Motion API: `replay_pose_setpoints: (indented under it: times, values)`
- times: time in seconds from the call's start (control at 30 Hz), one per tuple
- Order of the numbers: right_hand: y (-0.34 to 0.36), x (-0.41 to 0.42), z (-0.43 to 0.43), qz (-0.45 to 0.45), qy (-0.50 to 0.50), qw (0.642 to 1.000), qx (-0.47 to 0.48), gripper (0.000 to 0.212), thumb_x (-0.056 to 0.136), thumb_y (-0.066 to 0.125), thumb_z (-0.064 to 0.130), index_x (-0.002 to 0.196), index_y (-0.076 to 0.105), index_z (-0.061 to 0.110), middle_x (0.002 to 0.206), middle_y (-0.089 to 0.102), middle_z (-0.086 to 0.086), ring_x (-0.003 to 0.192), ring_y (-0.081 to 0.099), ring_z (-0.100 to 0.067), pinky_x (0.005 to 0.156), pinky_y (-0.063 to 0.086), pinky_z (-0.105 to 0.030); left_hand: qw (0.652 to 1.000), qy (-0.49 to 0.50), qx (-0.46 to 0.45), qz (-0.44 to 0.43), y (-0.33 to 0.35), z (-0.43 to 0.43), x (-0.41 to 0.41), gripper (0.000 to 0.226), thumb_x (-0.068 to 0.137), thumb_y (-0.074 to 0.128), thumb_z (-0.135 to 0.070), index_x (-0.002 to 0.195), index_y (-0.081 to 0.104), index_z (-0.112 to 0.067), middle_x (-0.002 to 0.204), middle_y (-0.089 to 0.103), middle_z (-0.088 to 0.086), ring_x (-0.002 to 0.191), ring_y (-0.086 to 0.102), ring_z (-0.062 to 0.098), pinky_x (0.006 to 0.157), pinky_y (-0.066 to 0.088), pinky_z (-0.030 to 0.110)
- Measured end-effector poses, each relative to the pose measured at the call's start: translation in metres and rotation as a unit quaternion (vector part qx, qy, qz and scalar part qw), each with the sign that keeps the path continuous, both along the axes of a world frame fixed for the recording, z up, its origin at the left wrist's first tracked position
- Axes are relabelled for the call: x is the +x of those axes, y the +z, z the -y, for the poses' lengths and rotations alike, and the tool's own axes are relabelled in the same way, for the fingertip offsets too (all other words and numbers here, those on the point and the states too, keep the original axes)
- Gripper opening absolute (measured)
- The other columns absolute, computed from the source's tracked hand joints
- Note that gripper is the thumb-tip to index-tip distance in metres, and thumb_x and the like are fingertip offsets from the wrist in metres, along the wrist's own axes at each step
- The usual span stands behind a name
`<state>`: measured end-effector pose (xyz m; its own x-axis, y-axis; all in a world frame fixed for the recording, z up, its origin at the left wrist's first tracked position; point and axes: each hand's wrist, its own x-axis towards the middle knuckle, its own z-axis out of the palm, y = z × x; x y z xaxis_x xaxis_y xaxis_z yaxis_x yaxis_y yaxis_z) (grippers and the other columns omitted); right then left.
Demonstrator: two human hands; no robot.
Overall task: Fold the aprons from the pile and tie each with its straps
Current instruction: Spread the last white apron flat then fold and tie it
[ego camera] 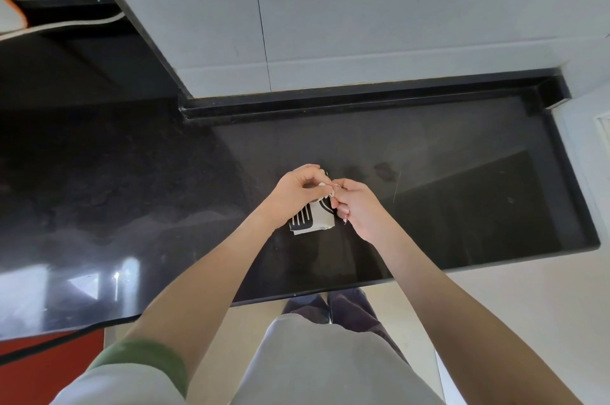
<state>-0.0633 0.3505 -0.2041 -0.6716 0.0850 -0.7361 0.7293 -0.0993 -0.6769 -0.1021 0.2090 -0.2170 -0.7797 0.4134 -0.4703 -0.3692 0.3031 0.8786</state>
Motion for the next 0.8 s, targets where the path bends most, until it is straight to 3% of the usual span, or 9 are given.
replay_pose_setpoints:
  times: [0.13,0.33,0.4,0.5,0.6,0.67,0.7,0.77,0.8]
  values:
    - [0.001,0.001,0.001,0.008,0.013,0.999,0.041,0.019,0.102,0.037,0.007,0.097,0.055,0.013,0.064,0.047,-0.002,0.047,0.030,-0.008,0.049,0.028,-0.024,0.998,-0.004,-0.046,-0.050,0.002,-0.004,0.002,0.013,0.088,0.068,-0.015,0.090,0.062,-0.026,0.094,0.065,-0.012,0.082,0.062,0.004,0.079,0.048,0.025]
    - [-0.003,0.003,-0.006,-0.010,0.007,1.000,-0.018,0.021,0.102,0.035,0.001,0.093,0.051,0.010,0.064,0.043,-0.004,0.050,0.030,-0.009,0.050,0.028,-0.023,0.968,-0.064,-0.172,-0.172,0.006,-0.012,0.005,0.009,0.093,0.061,-0.017,0.098,0.067,-0.013,0.110,0.057,-0.003,0.097,0.057,0.008,0.077,0.037,0.009]
    - [-0.005,0.000,-0.006,-0.003,0.021,1.000,0.000,0.019,0.103,0.036,0.003,0.093,0.051,0.012,0.063,0.042,-0.003,0.049,0.028,-0.009,0.050,0.029,-0.023,0.954,-0.071,-0.209,-0.204,0.005,-0.015,0.007,0.011,0.095,0.059,-0.020,0.096,0.064,-0.010,0.099,0.056,-0.003,0.085,0.056,0.011,0.078,0.045,0.017]
    - [-0.007,-0.001,-0.008,-0.016,0.035,0.999,-0.015,0.019,0.103,0.036,0.005,0.093,0.052,0.009,0.061,0.042,-0.001,0.049,0.029,-0.009,0.049,0.029,-0.023,0.932,-0.075,-0.243,-0.259,-0.001,-0.016,0.011,0.012,0.097,0.053,-0.017,0.095,0.057,-0.005,0.094,0.049,-0.002,0.084,0.048,0.013,0.078,0.046,0.025]
    - [-0.004,0.000,-0.010,-0.038,0.025,0.997,-0.066,0.018,0.102,0.042,0.012,0.087,0.052,0.009,0.057,0.043,0.001,0.049,0.031,-0.008,0.050,0.028,-0.023,0.895,-0.113,-0.270,-0.336,-0.006,-0.015,0.016,0.020,0.095,0.056,-0.020,0.106,0.059,-0.004,0.104,0.056,0.009,0.093,0.052,0.020,0.076,0.041,0.016]
    - [-0.004,0.001,-0.011,-0.049,-0.003,0.992,-0.112,0.025,0.102,0.042,0.021,0.082,0.049,0.009,0.057,0.043,0.001,0.051,0.030,-0.010,0.053,0.028,-0.025,0.847,-0.186,-0.343,-0.361,0.000,-0.014,0.017,0.030,0.084,0.066,-0.034,0.111,0.067,-0.019,0.103,0.060,-0.002,0.099,0.056,0.015,0.079,0.038,0.011]
    - [-0.004,0.001,-0.010,-0.044,-0.020,0.990,-0.129,0.030,0.103,0.040,0.025,0.080,0.049,0.009,0.056,0.044,0.000,0.052,0.029,-0.011,0.055,0.028,-0.027,0.795,-0.238,-0.391,-0.397,0.002,-0.013,0.018,0.037,0.084,0.066,-0.035,0.118,0.064,-0.021,0.107,0.057,-0.003,0.107,0.054,0.016,0.089,0.040,0.016]
    - [-0.002,0.000,-0.008,-0.010,-0.031,0.993,-0.113,0.040,0.105,0.034,0.036,0.081,0.050,0.008,0.052,0.042,-0.001,0.049,0.028,-0.011,0.055,0.029,-0.028,0.732,-0.308,-0.448,-0.411,-0.007,-0.014,0.019,0.046,0.092,0.056,-0.025,0.134,0.047,-0.009,0.126,0.046,0.008,0.128,0.040,0.029,0.111,0.030,0.033]
    - [0.000,-0.002,-0.007,0.011,-0.017,0.997,-0.074,0.044,0.105,0.031,0.040,0.081,0.052,0.008,0.050,0.042,-0.001,0.047,0.028,-0.011,0.054,0.029,-0.027,0.733,-0.317,-0.451,-0.398,-0.010,-0.016,0.021,0.050,0.095,0.053,-0.022,0.139,0.039,-0.005,0.134,0.040,0.012,0.135,0.031,0.033,0.116,0.023,0.037]
